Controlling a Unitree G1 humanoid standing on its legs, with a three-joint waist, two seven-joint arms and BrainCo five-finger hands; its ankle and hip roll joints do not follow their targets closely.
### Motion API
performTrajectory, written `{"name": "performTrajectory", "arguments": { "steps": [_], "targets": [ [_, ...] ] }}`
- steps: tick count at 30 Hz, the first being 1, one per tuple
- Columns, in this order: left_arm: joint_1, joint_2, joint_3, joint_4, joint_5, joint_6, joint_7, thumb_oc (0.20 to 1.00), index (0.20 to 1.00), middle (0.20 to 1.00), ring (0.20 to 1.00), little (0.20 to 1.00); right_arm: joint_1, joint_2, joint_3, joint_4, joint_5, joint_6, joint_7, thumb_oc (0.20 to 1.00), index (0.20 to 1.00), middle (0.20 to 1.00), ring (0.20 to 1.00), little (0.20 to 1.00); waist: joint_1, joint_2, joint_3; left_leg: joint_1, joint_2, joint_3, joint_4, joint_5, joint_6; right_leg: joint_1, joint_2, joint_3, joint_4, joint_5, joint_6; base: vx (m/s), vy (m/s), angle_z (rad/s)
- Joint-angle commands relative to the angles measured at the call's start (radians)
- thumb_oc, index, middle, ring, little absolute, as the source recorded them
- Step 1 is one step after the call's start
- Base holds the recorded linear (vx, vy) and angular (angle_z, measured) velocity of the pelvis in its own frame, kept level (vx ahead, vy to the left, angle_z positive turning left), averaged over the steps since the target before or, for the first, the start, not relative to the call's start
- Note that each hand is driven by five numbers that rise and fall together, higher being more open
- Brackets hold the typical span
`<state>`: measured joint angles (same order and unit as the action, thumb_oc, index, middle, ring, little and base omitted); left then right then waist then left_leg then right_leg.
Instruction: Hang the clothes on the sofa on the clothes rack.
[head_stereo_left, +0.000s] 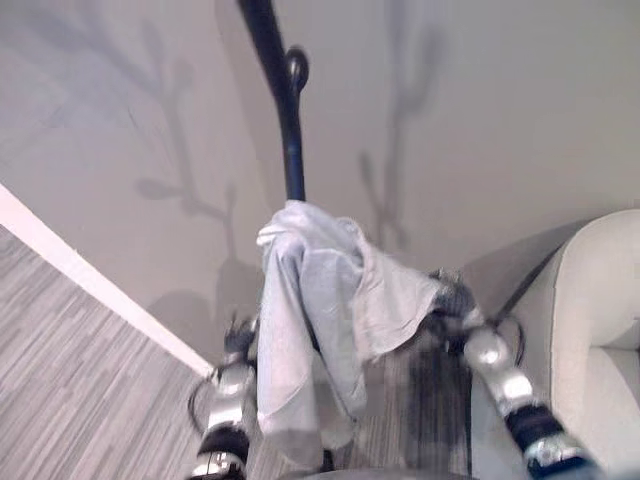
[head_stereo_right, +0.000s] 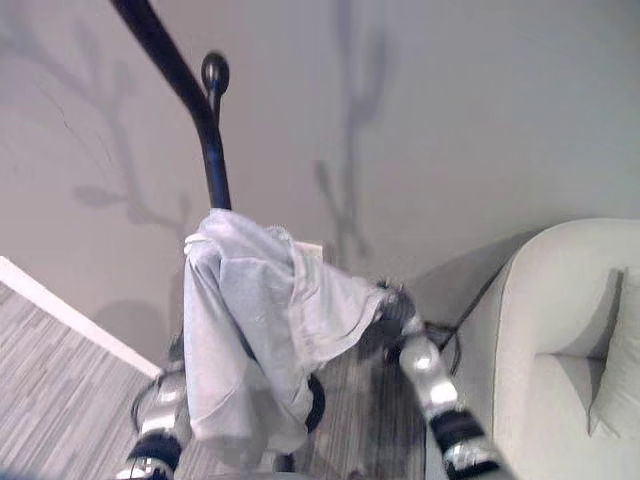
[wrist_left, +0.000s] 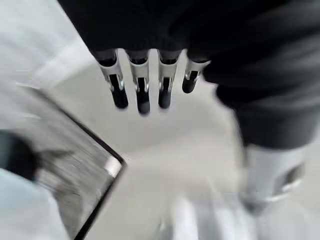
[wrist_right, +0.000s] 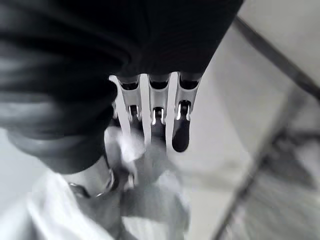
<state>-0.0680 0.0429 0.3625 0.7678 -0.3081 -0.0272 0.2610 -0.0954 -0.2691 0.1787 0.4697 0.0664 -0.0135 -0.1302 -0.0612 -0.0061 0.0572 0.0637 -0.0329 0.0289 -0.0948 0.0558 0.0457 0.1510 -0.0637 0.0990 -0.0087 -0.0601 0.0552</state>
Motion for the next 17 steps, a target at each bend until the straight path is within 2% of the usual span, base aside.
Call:
{"name": "performTrajectory", "arguments": {
  "steps": [1,3,7,11,12,13,14,15,16,17],
  "targets": [
    [-0.006,0.036,0.006,0.041,-0.101,-0.053,-0.028,1.000,1.000,1.000,1.000,1.000,0.005,0.003,-0.100,-0.014,0.151,-0.061,0.056,1.000,1.000,1.000,1.000,1.000,0.032,0.012,-0.131,0.017,0.031,-0.008,0.008,-0.012,-0.087,-0.108,-0.084,0.008,0.021,0.183,-0.005,0.03,-0.014,-0.02],
    [0.012,0.045,0.026,0.068,-0.106,-0.058,-0.034,1.000,1.000,1.000,1.000,1.000,0.023,0.010,-0.125,-0.015,0.173,-0.063,0.074,1.000,1.000,1.000,1.000,1.000,0.033,0.013,-0.137,0.018,0.032,-0.009,0.008,-0.012,-0.089,-0.109,-0.085,0.007,0.022,0.183,-0.004,0.03,-0.014,-0.03],
    [0.062,0.065,0.113,0.174,-0.155,-0.072,-0.058,1.000,1.000,1.000,1.000,1.000,0.084,0.042,-0.199,-0.011,0.396,-0.038,0.203,1.000,1.000,1.000,1.000,1.000,0.031,0.010,-0.155,0.017,0.041,-0.004,0.008,-0.002,-0.102,-0.116,-0.087,0.003,0.024,0.194,0.002,0.01,-0.008,-0.02],
    [0.109,0.062,0.129,0.236,-0.166,-0.092,-0.093,1.000,1.000,1.000,1.000,1.000,0.094,0.098,-0.327,0.096,0.520,-0.036,0.223,1.000,1.000,1.000,1.000,1.000,0.036,0.010,-0.162,0.019,0.047,0.001,0.008,0.002,-0.109,-0.119,-0.091,-0.007,0.029,0.198,0.007,0.01,-0.013,-0.04],
    [0.109,0.062,0.129,0.236,-0.166,-0.092,-0.093,1.000,1.000,1.000,1.000,1.000,0.094,0.098,-0.327,0.096,0.520,-0.036,0.223,1.000,1.000,1.000,1.000,1.000,0.036,0.010,-0.162,0.019,0.047,0.001,0.008,0.002,-0.109,-0.119,-0.091,-0.007,0.029,0.198,0.007,0.02,-0.005,-0.08],
    [0.129,0.069,0.132,0.361,-0.177,-0.095,-0.119,1.000,1.000,1.000,1.000,1.000,0.090,0.139,-0.419,0.209,0.578,-0.028,0.217,1.000,1.000,1.000,1.000,1.000,0.033,0.011,-0.166,0.022,0.050,0.002,0.008,0.004,-0.112,-0.118,-0.092,-0.008,0.030,0.200,0.008,0.03,-0.002,-0.09],
    [0.130,0.073,0.133,0.416,-0.181,-0.095,-0.123,1.000,1.000,1.000,1.000,1.000,0.086,0.163,-0.450,0.255,0.608,-0.018,0.217,1.000,1.000,1.000,1.000,1.000,0.030,0.011,-0.170,0.022,0.050,0.002,0.008,0.003,-0.113,-0.119,-0.093,-0.007,0.031,0.200,0.007,0.06,0.008,-0.10],
    [0.142,0.072,0.141,0.480,-0.180,-0.087,-0.145,1.000,1.000,1.000,1.000,1.000,0.088,0.199,-0.529,0.367,0.651,0.011,0.225,1.000,1.000,1.000,1.000,1.000,0.027,0.010,-0.177,0.024,0.050,0.001,0.008,0.005,-0.115,-0.117,-0.093,-0.003,0.030,0.203,0.008,0.04,0.012,-0.11],
    [0.141,0.073,0.140,0.482,-0.180,-0.088,-0.146,1.000,1.000,1.000,1.000,1.000,0.086,0.198,-0.531,0.371,0.651,0.010,0.228,1.000,1.000,1.000,1.000,1.000,0.028,0.010,-0.177,0.024,0.050,0.001,0.008,0.005,-0.115,-0.117,-0.094,-0.003,0.029,0.203,0.008,0.03,0.016,-0.11],
    [0.145,0.075,0.120,0.524,-0.159,-0.086,-0.153,1.000,1.000,1.000,1.000,1.000,0.089,0.203,-0.559,0.463,0.665,0.021,0.226,1.000,1.000,1.000,1.000,1.000,0.026,0.010,-0.179,0.024,0.050,0.000,0.008,0.005,-0.116,-0.116,-0.094,-0.002,0.030,0.204,0.008,0.01,0.009,-0.13]
  ]
}}
